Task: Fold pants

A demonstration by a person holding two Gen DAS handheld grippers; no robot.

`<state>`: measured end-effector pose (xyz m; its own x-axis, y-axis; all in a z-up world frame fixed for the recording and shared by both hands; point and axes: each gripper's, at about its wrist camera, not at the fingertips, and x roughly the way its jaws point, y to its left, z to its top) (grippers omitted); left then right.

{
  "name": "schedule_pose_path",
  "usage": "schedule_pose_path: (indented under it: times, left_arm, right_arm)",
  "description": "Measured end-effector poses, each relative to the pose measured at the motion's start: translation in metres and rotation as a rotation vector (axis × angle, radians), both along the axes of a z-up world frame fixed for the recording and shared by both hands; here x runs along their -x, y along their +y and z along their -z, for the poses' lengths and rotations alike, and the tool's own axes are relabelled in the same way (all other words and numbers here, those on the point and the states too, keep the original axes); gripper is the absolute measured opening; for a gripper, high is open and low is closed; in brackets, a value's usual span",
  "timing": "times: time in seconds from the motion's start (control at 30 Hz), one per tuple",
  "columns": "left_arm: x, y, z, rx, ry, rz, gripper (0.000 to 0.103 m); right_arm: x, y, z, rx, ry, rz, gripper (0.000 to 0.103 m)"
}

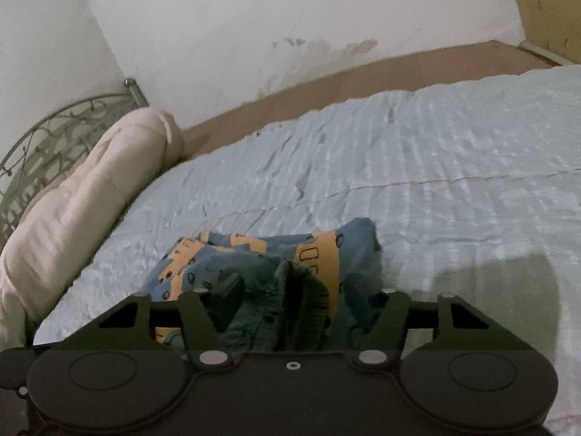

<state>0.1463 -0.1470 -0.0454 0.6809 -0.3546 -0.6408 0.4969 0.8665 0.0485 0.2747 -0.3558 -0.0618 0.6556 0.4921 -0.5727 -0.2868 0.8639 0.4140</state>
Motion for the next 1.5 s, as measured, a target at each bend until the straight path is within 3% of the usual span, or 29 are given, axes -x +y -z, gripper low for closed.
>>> schedule_pose_path:
  times: [0.13,0.4,0.47,0.67,1.1,1.37,1.5]
  left_arm:
    - [-0.003,0.002,0.002,-0.008,0.024,-0.025,0.028]
    - [-0.004,0.004,-0.004,0.020,0.037,-0.036,0.005]
    - [-0.004,0.006,-0.005,0.033,0.041,-0.041,0.004]
    - [0.000,0.009,-0.012,0.069,0.031,-0.055,0.003]
    - [0.003,0.005,-0.031,0.164,0.026,-0.042,0.002]
    - [-0.006,-0.005,-0.006,0.154,0.091,-0.027,0.003]
    - [-0.005,0.004,-0.008,0.183,0.109,-0.048,0.012]
  right_arm:
    - [-0.008,0.003,0.007,-0.005,0.020,0.009,0.049]
    - [-0.004,0.008,0.010,-0.019,0.001,0.036,0.035]
    - [-0.003,0.007,0.009,-0.021,-0.005,0.042,0.026]
    - [0.001,0.009,0.006,-0.017,-0.020,0.046,0.011]
    - [0.016,-0.002,-0.034,0.018,-0.114,0.064,0.010]
    - [0.019,-0.018,-0.010,0.025,-0.033,0.126,0.011]
    - [0.021,-0.016,-0.003,0.035,-0.026,0.136,0.017]
